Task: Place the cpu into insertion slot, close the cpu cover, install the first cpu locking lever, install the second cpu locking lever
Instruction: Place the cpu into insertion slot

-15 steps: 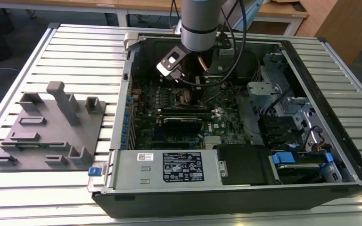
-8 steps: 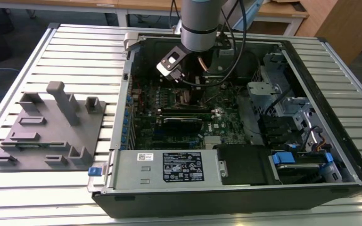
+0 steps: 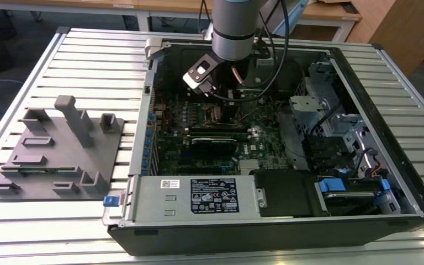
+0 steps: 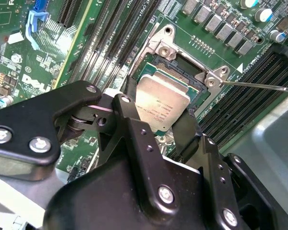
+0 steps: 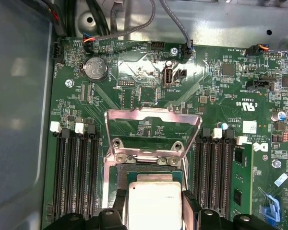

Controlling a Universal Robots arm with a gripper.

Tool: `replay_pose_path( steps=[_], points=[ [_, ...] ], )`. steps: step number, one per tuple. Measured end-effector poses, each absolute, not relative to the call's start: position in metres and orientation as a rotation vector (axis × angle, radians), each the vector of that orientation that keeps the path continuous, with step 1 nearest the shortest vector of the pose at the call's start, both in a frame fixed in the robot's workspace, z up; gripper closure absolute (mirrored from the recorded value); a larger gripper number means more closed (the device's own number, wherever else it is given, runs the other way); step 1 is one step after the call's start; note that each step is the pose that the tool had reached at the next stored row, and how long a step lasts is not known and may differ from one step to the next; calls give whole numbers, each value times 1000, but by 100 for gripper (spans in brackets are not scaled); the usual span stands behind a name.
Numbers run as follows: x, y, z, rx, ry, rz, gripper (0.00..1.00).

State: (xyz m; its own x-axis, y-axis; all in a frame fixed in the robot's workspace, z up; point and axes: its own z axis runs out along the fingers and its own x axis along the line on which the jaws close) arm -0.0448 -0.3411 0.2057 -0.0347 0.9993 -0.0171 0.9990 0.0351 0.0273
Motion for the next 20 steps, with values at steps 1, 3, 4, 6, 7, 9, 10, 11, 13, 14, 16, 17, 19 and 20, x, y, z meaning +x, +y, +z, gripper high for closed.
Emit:
replay_pose_path(
  steps=[1,3,4,6,7,9,10,11,13,14,16,17,19,20],
  points=[
    [-45,-341,206,2161,2237,12,46],
    [-45,-341,206,2161,2238,12,46],
    [-45,-341,206,2161,2238,13,46],
    [-45,-340,206,2161,2238,12,46],
    [-45,-339,206,2161,2237,12,46],
    [-45,-338,206,2160,2238,12,46],
    [-45,-338,206,2161,2238,12,46],
    [-45,-338,206,2161,2238,12,46],
    [-45,-337,206,2161,2237,12,46],
    [-45,-337,206,2161,2238,12,46],
    [-45,-337,205,2161,2237,13,46],
    [-45,-337,204,2161,2237,13,46],
    [-45,-337,203,2162,2237,12,46],
    [-45,-337,203,2162,2236,12,46]
  ],
)
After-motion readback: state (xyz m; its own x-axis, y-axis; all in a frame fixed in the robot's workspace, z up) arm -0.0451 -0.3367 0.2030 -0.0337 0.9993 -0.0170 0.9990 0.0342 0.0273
